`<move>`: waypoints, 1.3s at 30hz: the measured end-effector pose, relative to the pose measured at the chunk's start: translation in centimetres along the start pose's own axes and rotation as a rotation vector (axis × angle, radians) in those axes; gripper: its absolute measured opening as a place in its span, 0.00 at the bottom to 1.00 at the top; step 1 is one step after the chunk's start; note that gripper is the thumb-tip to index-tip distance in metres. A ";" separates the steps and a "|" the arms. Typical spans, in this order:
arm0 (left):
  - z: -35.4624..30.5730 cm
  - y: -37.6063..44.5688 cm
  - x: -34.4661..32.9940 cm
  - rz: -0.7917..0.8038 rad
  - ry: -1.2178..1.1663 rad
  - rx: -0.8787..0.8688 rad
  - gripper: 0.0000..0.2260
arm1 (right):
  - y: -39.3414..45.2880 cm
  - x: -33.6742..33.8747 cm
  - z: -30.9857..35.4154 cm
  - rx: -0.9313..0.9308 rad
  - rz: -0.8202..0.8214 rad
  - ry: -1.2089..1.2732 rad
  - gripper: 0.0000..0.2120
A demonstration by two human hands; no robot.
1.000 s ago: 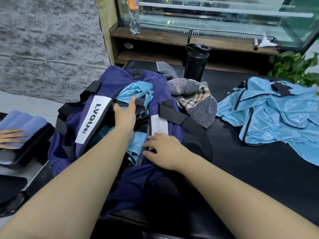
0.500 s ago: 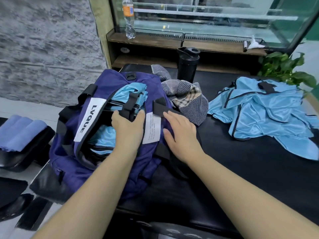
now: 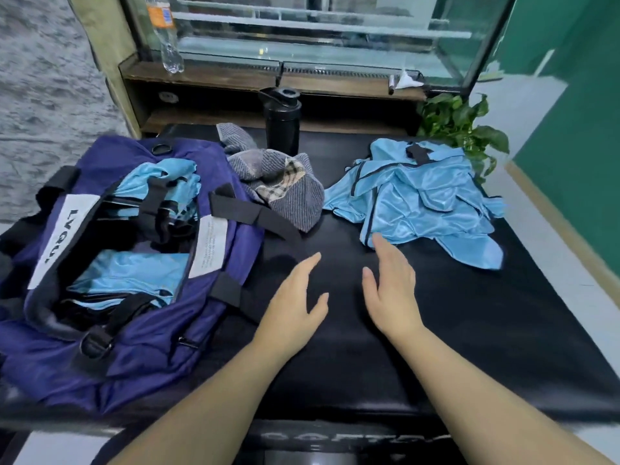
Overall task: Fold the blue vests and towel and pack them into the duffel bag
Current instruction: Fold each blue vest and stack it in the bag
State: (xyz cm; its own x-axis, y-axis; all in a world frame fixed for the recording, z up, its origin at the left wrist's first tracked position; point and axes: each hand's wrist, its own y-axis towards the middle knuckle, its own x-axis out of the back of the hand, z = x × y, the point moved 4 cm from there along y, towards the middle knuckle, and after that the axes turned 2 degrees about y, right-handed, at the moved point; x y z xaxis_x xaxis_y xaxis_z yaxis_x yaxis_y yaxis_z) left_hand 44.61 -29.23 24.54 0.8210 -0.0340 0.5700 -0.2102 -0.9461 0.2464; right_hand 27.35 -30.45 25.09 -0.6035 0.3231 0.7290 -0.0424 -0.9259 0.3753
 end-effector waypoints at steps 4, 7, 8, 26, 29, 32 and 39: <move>0.9 0.2 -0.5 0.108 0.150 -0.127 0.29 | 0.2 2.1 -5.0 -0.196 -0.055 -0.045 0.27; 2.4 0.8 -0.1 -0.010 0.124 -0.008 0.26 | 1.5 2.6 -7.1 -0.290 -0.108 -0.020 0.28; 2.8 0.9 0.0 -0.053 0.104 0.060 0.25 | 2.2 2.5 -7.7 -0.313 -0.112 -0.024 0.28; 3.1 0.9 -0.9 -0.065 0.224 0.163 0.21 | 7.8 1.4 -11.8 -0.368 -0.006 -0.291 0.11; 2.8 0.8 -0.8 -0.057 0.221 0.166 0.20 | 6.0 1.6 -11.0 -0.273 -0.025 -0.373 0.09; 2.6 0.7 -0.6 -0.058 0.210 0.180 0.20 | 4.7 2.2 -10.6 -0.291 -0.135 -0.265 0.08; 2.6 0.6 -0.7 -0.074 0.188 0.175 0.19 | 6.9 3.9 -11.1 -0.351 -0.199 -0.179 0.32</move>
State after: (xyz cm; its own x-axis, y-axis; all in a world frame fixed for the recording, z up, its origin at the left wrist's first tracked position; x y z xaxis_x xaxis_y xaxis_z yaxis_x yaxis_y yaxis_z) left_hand 45.29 -30.65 22.26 0.7141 0.0821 0.6952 -0.0448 -0.9857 0.1624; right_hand 15.85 -37.80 24.17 -0.4101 0.5023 0.7613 -0.4307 -0.8424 0.3237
